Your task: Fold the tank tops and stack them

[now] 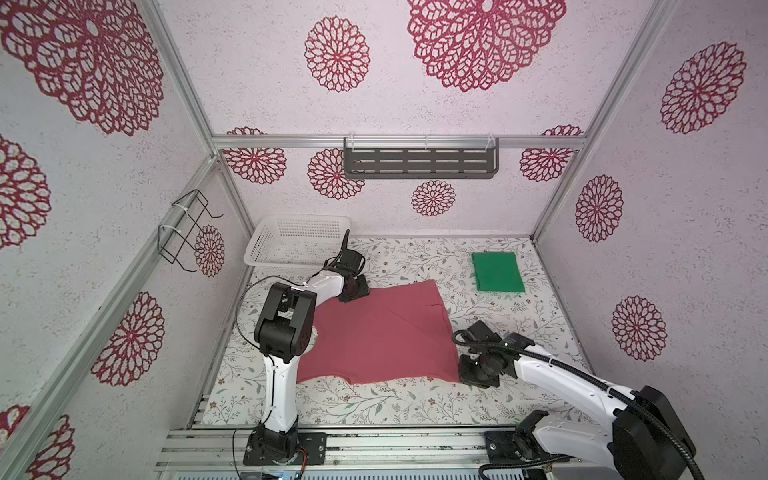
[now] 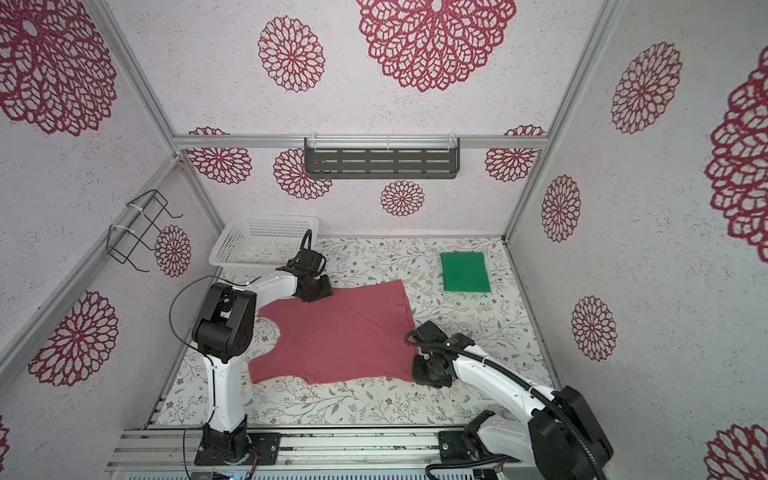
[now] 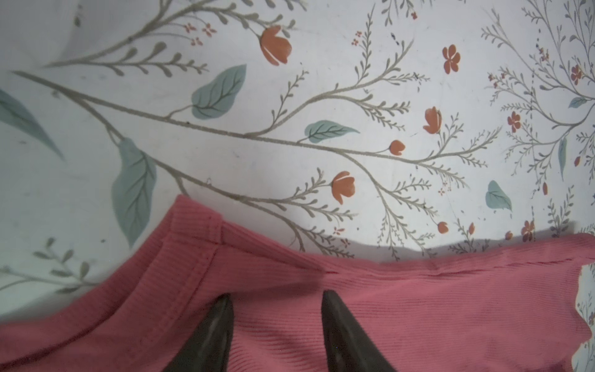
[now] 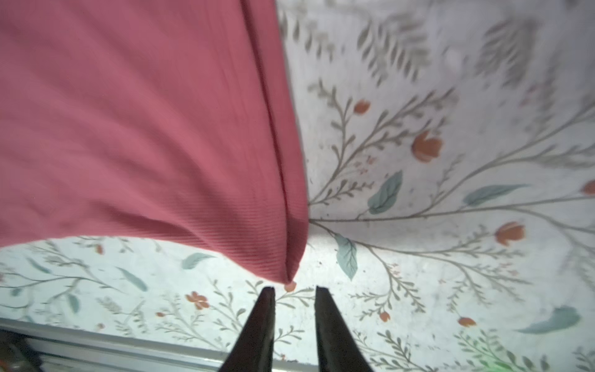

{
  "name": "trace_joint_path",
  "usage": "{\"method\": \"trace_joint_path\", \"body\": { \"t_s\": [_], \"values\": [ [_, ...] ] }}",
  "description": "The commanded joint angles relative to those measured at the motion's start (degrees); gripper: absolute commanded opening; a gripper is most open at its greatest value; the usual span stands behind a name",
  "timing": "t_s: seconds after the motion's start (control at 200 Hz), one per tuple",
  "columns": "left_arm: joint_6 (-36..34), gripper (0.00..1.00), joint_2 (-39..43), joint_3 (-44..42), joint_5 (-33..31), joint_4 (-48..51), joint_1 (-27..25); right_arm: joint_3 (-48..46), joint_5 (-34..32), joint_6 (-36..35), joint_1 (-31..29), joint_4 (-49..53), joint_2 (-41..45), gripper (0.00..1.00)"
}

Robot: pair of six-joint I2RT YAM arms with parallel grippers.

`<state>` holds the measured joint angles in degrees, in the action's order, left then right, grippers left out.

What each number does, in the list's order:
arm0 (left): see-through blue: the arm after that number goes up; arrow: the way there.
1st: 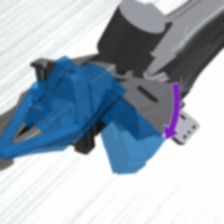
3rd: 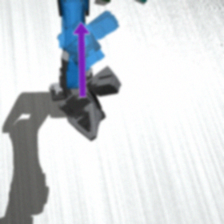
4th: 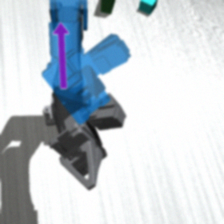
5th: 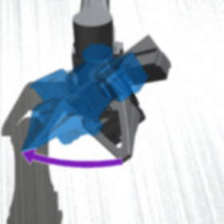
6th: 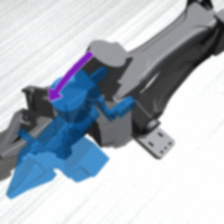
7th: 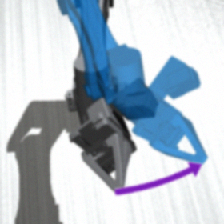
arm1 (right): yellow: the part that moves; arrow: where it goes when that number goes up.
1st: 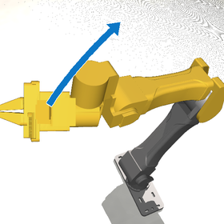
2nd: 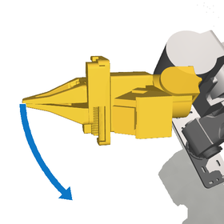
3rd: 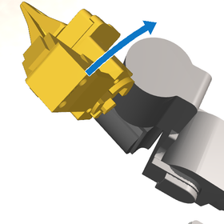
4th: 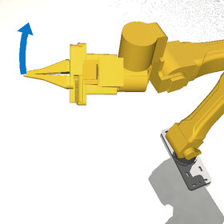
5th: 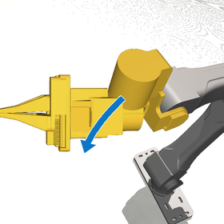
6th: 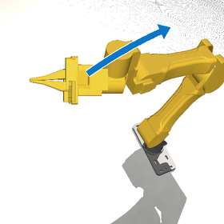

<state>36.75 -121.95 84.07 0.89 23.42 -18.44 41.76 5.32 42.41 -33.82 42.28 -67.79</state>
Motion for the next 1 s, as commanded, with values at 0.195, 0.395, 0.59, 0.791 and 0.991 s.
{"method": "trace_joint_path", "body": {
  "t_s": [0.195, 0.395, 0.59, 0.791, 0.991],
  "values": [
    [-6.31, 0.61, 3.94, 1.31, 0.67, 8.24, -3.39, 23.01, -11.59, -18.17, 6.08, -12.7, -17.19, 0.23],
    [-5.77, 0.67, 17.76, -3.38, -3.83, 13.33, -5.9, 37.61, -11.39, -24.03, 8.23, -21.03, -37.89, 0.16],
    [4.54, 0.63, 32.49, -20.58, -2.99, 12.21, -12.02, 47.21, -10.39, -25.28, 9.28, -23.55, -50.94, 0.15],
    [21.54, 0.6, 41.51, -39.16, -1.35, 6.3, -21.14, 52.11, -12.57, -23.68, 11.9, -24.61, -58.73, 0.14],
    [30.15, 0.6, 45.07, -52.01, -0.37, 4.35, -25.51, 54.4, -14.62, -19.87, 14.79, -24.11, -62.66, 0.13]
  ]
}}
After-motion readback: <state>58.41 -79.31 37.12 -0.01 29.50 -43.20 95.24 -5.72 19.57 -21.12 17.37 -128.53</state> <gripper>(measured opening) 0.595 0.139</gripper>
